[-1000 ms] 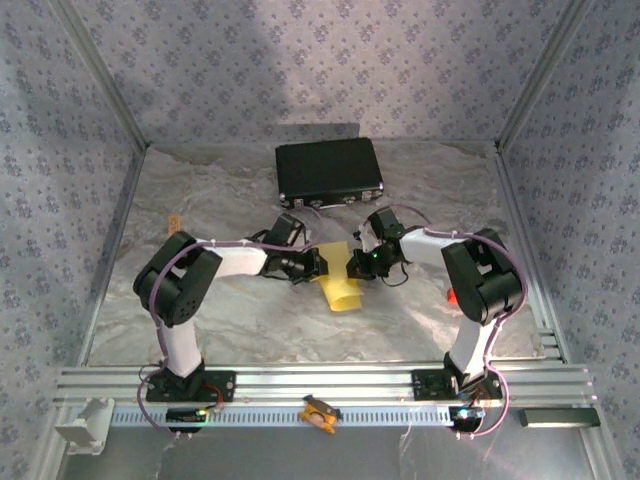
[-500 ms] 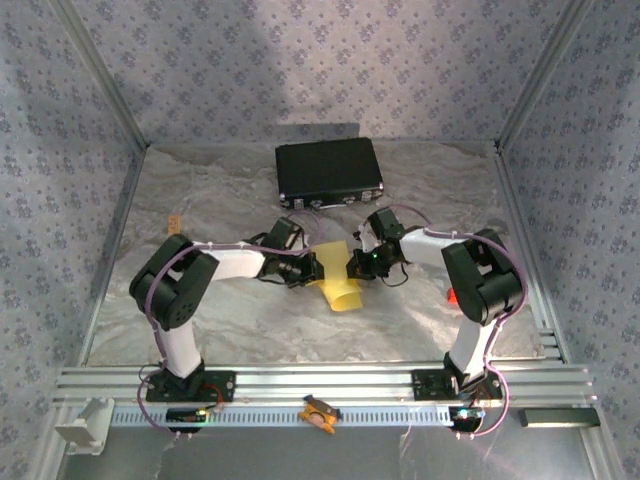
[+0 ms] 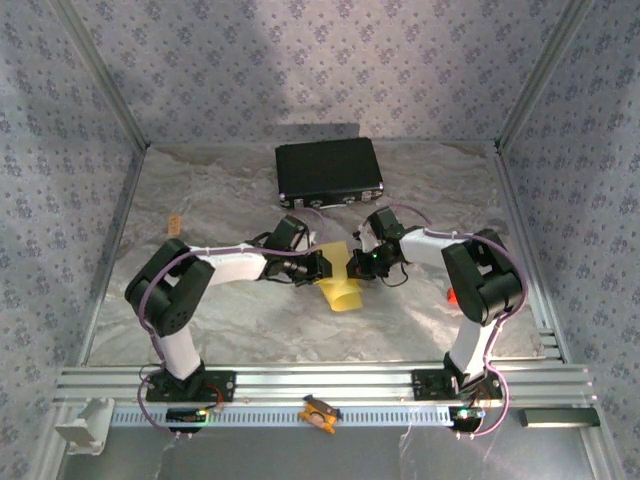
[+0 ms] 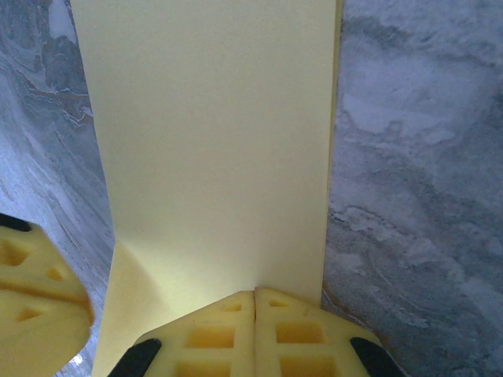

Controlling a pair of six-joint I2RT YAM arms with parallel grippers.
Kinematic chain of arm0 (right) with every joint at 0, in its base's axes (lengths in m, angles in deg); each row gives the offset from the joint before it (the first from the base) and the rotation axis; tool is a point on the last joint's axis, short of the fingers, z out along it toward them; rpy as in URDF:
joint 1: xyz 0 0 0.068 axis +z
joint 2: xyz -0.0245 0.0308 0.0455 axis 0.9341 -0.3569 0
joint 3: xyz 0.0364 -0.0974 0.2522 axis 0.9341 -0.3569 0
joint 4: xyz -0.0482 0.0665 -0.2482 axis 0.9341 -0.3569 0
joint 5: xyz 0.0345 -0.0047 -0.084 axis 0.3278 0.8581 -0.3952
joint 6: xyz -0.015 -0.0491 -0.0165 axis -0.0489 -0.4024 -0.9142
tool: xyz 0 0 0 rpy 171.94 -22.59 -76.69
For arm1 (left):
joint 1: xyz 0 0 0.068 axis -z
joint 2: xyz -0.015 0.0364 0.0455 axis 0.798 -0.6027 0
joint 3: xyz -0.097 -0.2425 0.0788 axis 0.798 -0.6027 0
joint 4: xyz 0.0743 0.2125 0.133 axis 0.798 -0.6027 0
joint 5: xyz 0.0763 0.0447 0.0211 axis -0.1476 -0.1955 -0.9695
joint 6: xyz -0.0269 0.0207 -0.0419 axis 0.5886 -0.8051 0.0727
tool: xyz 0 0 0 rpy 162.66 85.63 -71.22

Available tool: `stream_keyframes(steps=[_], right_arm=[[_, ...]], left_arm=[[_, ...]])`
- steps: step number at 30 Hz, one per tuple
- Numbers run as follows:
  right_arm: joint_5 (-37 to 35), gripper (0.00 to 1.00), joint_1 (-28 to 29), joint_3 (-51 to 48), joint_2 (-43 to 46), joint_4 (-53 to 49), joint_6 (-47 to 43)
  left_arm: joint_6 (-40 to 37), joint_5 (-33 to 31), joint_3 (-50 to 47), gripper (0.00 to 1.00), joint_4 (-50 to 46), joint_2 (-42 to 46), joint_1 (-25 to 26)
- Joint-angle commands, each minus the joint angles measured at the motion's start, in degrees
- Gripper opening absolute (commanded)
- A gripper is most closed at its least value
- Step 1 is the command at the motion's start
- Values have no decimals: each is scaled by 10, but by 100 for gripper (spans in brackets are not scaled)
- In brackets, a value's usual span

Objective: Fold a paper plane with a square sheet of paper (pick it up from the middle)
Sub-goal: First fold the square sheet of paper in half at the center of the table.

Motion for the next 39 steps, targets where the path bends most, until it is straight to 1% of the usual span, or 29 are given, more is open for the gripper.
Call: stream_keyframes(steps=[1, 3, 7, 10, 12, 17, 19, 23, 25, 33, 37, 39], right_arm=[[-76, 0, 2, -29, -22, -56, 4], [-76, 0, 2, -29, -22, -56, 4], [-76, 0, 2, -30, -22, -56, 5], [-76, 0, 2, -32, -21, -55, 6], [-76, 0, 3, -33, -21, -55, 6], [-76, 0, 3, -33, -22, -56, 6], [-77, 0, 2, -34, -21, -56, 6], [-76, 0, 2, -34, -21, -56, 6], [-76, 0, 3, -33, -20, -56, 7], [-76, 0, 3, -33, -23, -55, 6], [-76, 0, 4, -32, -24, -55, 7], [-76, 0, 4, -33, -24, -55, 7]], left_arm=[[5, 12, -26, 11, 17, -23, 1], [7, 15, -39, 11, 32, -33, 2], [-7, 3, -57, 11, 23, -41, 1], [-25, -20, -60, 11, -5, -28, 1], [-28, -21, -55, 11, -13, -17, 1], [-9, -20, -27, 12, -13, 16, 10], [6, -15, -21, 12, -4, 22, 15], [62, 10, -44, 12, 82, 22, 17], [72, 17, -50, 12, 98, 19, 17], [71, 8, -77, 12, 84, -1, 21], [56, 7, -91, 12, 80, -11, 21], [36, -2, -93, 12, 60, -12, 21]])
